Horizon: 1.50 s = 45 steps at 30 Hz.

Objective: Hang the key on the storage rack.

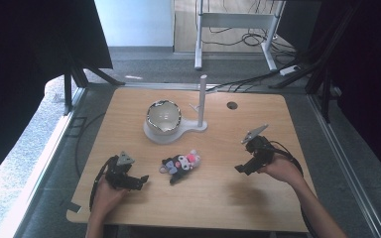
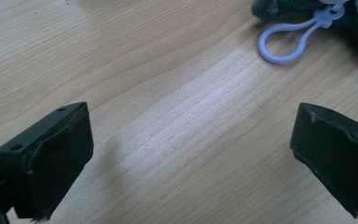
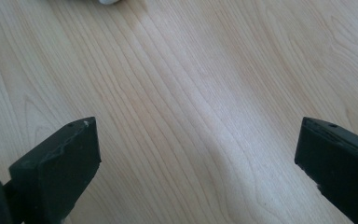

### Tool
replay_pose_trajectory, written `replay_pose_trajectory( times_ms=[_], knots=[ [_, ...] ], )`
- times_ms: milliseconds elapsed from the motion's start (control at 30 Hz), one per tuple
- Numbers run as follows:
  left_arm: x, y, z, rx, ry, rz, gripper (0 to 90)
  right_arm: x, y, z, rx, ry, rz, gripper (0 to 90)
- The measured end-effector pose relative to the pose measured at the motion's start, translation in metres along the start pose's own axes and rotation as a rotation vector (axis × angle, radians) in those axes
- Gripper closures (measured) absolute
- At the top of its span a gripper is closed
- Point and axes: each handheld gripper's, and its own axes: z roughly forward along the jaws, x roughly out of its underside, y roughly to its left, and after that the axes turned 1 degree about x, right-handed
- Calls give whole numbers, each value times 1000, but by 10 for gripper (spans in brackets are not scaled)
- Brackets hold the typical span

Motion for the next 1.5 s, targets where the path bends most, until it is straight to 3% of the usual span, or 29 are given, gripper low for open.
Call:
replay_pose_trajectory(
  times_ms=[600, 1067, 1500],
  knots=[
    [0, 1, 0, 2, 0, 0, 0, -44, 8, 16, -29, 87, -134, 8],
    [0, 0, 0, 2, 4, 3, 0, -82, 24, 36, -58, 162, -256, 26],
    [0, 1, -1, 6, -1, 4, 0, -115, 45, 52, -59, 241, -426, 33]
  ],
)
